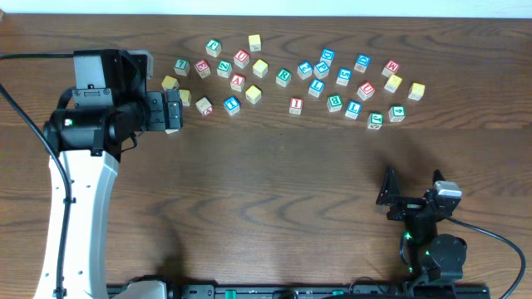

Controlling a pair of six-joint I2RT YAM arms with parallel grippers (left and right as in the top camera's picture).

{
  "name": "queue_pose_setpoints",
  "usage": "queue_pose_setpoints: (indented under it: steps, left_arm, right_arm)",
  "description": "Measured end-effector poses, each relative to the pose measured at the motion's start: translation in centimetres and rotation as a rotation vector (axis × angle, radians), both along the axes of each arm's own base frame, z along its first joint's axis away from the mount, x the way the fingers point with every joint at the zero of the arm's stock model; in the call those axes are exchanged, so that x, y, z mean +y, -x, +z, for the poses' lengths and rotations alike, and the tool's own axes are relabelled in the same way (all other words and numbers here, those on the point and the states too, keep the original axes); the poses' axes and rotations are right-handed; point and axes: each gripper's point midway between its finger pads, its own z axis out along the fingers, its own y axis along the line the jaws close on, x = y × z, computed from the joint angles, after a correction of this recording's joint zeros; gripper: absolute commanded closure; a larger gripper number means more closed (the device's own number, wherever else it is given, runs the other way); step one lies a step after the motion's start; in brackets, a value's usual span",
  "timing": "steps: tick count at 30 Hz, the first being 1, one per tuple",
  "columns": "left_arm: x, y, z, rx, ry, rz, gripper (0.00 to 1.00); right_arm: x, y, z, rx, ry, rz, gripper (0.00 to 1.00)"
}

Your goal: Spell out CORL

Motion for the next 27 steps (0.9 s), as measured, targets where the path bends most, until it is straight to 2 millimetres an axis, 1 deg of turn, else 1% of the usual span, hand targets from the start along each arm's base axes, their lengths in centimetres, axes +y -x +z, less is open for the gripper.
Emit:
queue_pose_setpoints:
  steps: [11, 14, 17, 21, 25, 27]
  left_arm:
    - [0.0, 0.0, 0.0, 0.000, 0.000, 0.000, 0.02]
    - [0.0, 0.0, 0.0, 0.000, 0.000, 0.000, 0.02]
    - [0.0, 0.0, 0.0, 0.000, 0.000, 0.000, 0.02]
    - [0.0, 0.0, 0.0, 0.001, 0.000, 0.000, 0.02]
    - [0.0, 0.0, 0.0, 0.001, 0.000, 0.000, 0.02]
    - [0.0, 0.0, 0.0, 0.002, 0.000, 0.000, 0.02]
  right_arm:
    - [0.0, 0.0, 0.3, -0.008, 0.000, 0.000, 0.01]
    - [-0.1, 0.0, 1.0, -0.008, 0.001, -0.006, 0.01]
    - [-0.2, -0.2, 2.6, -0.017, 0.008, -0.012, 0.01]
    - [-0.3, -0.7, 5.3, -0.029, 0.017, -0.019, 0.01]
    - [-0.4, -1.9, 7.9, -0.026, 0.020, -0.022, 0.01]
    - [-0.4, -2.9, 9.1, -0.005, 0.021, -0.022, 0.01]
